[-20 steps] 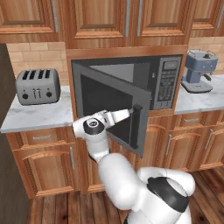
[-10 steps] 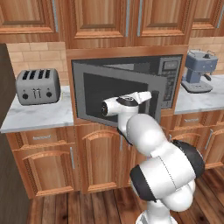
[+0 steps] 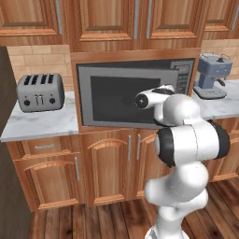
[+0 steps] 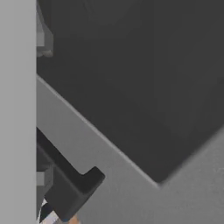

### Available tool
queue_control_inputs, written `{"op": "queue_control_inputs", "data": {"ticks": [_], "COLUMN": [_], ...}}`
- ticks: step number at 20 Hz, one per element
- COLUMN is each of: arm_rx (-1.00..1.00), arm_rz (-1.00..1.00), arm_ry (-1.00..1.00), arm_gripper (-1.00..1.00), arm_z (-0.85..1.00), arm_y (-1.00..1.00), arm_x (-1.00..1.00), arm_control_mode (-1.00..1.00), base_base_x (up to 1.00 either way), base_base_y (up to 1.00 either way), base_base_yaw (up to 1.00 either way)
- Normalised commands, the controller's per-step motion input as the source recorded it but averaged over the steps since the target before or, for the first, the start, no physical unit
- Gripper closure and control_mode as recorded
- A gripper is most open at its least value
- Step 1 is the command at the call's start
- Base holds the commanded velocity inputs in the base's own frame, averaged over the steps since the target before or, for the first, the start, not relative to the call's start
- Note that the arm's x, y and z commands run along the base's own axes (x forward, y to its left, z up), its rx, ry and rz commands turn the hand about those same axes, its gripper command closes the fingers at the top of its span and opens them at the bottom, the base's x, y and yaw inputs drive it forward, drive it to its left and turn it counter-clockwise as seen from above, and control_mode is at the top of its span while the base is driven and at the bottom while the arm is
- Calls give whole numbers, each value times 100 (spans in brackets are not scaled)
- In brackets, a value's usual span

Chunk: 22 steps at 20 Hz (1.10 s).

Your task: Close the microwave door.

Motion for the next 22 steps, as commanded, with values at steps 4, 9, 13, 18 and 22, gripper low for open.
{"op": "queue_control_inputs", "data": {"ticks": [4, 9, 13, 18, 22], "arm_rx": [17, 14, 7, 4, 2], "arm_rz": [34, 31, 23, 10, 2], "arm_ry": [0, 0, 0, 2, 2], "arm_gripper": [-100, -100, -100, -100, -100], "arm_z": [-5, -2, 0, 0, 0], "arm_y": [-36, -20, 0, 0, 2], "arm_x": [74, 82, 73, 87, 65], "arm_control_mode": [-100, -100, -100, -100, -100], "base_base_x": [0, 0, 0, 0, 0], "base_base_y": [0, 0, 0, 0, 0], "base_base_yaw": [0, 0, 0, 0, 0]}}
